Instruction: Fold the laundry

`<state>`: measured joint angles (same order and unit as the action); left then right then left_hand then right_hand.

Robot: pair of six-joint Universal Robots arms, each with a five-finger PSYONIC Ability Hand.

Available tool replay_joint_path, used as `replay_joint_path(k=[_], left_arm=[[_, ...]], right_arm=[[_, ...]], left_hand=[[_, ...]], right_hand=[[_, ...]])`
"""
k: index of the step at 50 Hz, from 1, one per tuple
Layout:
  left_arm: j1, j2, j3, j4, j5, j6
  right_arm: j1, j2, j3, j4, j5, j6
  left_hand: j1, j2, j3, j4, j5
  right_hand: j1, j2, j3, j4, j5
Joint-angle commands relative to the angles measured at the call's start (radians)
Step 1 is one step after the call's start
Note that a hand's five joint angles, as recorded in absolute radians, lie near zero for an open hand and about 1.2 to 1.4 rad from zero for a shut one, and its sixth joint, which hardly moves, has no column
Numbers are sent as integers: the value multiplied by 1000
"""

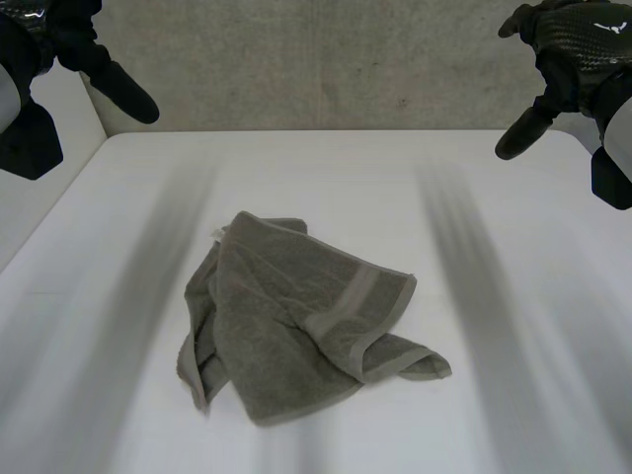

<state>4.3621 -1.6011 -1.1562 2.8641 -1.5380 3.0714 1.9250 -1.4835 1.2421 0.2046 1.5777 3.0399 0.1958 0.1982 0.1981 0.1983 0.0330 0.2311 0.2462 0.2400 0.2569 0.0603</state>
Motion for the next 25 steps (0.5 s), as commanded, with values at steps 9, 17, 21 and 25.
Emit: replay_joint_path(k=[9,17,21,25], left_arm=[[13,-8,10,-20,4,26],[13,-10,-8,-12,4,47],[4,-4,-68,-14,15,73],[-1,0,-181,10,41,147]], right_arm=[[-4,8,0,-5,2,-6],[0,20,2,-4,-25,-79],[21,31,37,7,-88,-276],[85,34,114,3,-165,-500]], left_hand=[[29,27,27,27,18],[29,27,27,27,18],[6,4,4,4,-6],[-3,-5,-5,-5,-15]], right_hand=[[-57,-72,-65,-82,-60],[-57,-72,-65,-82,-60],[-57,-72,-65,-82,-60],[-57,-72,-65,-82,-60]])
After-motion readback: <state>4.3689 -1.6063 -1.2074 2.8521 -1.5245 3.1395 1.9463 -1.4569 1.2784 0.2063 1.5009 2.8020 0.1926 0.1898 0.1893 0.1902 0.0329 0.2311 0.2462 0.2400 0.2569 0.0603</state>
